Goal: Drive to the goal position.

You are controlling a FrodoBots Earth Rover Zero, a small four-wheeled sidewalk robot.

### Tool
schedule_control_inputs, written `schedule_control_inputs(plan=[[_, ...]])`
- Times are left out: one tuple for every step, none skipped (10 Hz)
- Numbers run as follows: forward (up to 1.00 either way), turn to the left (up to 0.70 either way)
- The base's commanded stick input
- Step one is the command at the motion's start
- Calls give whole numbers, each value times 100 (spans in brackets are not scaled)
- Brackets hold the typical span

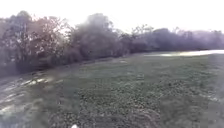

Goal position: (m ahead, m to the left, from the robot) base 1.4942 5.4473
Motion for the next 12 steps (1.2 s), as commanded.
schedule_control_inputs(plan=[[60, 0], [60, 0], [60, 0], [60, 0], [60, 0], [60, 0], [60, 0], [60, 0], [60, 0], [60, 0], [60, 0], [60, 0]])
